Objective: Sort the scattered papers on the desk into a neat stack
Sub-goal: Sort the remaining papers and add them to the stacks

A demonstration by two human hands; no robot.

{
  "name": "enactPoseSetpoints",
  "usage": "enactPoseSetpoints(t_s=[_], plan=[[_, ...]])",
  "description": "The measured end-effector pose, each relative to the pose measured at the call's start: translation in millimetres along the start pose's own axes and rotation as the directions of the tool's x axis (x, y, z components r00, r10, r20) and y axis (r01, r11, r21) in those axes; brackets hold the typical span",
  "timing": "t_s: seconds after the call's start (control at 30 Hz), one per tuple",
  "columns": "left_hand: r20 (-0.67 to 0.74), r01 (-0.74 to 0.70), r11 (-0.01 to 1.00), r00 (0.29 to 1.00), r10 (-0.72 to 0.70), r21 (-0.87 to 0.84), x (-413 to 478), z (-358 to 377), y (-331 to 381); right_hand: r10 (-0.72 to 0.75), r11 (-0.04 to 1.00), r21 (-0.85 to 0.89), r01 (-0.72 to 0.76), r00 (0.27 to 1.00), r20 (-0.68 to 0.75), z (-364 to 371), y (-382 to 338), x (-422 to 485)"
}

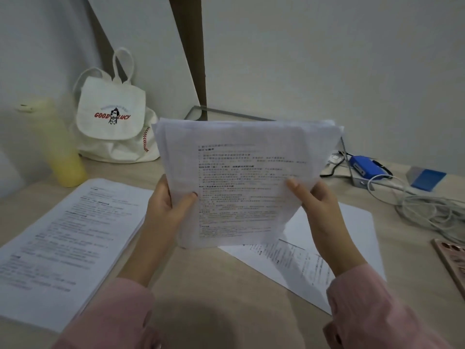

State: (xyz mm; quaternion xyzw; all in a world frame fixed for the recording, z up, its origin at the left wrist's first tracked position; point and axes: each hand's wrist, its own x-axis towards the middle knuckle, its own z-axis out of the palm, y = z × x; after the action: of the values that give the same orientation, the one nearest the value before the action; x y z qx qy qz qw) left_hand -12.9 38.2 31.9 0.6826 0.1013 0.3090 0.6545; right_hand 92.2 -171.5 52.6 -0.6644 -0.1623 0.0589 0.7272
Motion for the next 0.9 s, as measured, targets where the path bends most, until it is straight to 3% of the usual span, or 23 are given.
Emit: enactPoseSetpoints(t_s=[0.2,0.37,0.5,0.63,0.77,0.9], plan=[[0.004,0.112,0.993,0.994,-0.112,0.030,-9.1,10.4,-28.6,0.133,0.989,-0.069,-0.130,0.991,0.032,4.9,31.3,-11.3],[-0.046,0.058,0.998,0.997,-0.058,0.014,-9.5,6.1,-17.5,0.086,0.995,-0.048,-0.088,0.995,-0.041,11.8,28.5,-13.8],[0.019,0.193,0.980,0.981,-0.194,0.046,-26.2,-3.1,-33.5,0.138,0.981,-0.133,-0.140,0.990,-0.021,19.0,40.5,-29.1],[-0.008,0.190,0.977,0.982,-0.190,0.102,-23.2,-17.1,-25.4,0.153,0.970,-0.188,-0.157,0.988,-0.034,25.2,36.0,-26.4],[-0.084,0.187,0.961,0.981,-0.173,0.203,-15.2,-53.9,-9.0,0.215,0.953,-0.241,-0.183,0.970,0.113,47.4,29.2,-23.0],[-0.175,0.272,0.920,0.957,-0.230,0.282,-16.7,-108.9,-5.3,0.388,0.916,-0.225,-0.332,0.874,0.292,83.8,44.0,-24.4]])
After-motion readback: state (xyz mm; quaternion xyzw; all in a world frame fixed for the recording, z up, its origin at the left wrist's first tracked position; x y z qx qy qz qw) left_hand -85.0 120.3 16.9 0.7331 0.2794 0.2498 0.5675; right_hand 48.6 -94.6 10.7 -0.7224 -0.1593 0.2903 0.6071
